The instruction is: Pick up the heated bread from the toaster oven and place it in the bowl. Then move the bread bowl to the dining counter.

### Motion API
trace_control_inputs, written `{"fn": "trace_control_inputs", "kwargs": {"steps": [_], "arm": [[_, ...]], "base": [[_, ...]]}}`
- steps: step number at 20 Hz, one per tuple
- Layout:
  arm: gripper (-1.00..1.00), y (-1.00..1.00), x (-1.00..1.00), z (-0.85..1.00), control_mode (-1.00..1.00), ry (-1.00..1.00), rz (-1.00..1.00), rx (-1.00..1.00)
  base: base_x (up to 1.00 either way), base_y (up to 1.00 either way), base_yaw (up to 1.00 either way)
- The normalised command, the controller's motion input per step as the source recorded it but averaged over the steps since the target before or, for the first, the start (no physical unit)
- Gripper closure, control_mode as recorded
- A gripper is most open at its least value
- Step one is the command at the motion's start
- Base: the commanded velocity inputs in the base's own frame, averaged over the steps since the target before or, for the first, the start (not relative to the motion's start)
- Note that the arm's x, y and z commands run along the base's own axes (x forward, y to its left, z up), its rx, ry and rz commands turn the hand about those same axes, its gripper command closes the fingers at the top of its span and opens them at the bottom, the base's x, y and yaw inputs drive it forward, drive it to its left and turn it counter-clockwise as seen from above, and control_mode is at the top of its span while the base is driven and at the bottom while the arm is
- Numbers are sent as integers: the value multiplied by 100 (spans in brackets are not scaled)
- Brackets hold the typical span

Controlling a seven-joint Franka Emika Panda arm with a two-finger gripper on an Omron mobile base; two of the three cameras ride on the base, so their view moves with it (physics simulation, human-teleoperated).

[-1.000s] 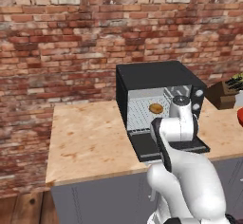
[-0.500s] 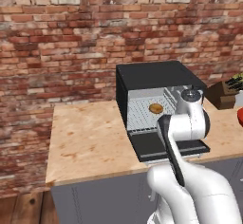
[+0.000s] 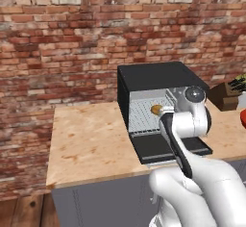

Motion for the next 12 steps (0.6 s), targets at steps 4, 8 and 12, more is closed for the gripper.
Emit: {"fn": "trace_control_inputs", "kwargs": {"steps": [4, 8, 12], "arm": [[-100, 0, 50, -3, -100, -11, 26, 0], [-100, 0, 42, 0, -100, 0, 22, 0], [-100, 18, 27, -3, -100, 9, 2, 0]], "base": [[0, 0, 0], [0, 0, 0], [0, 0, 0]]}}
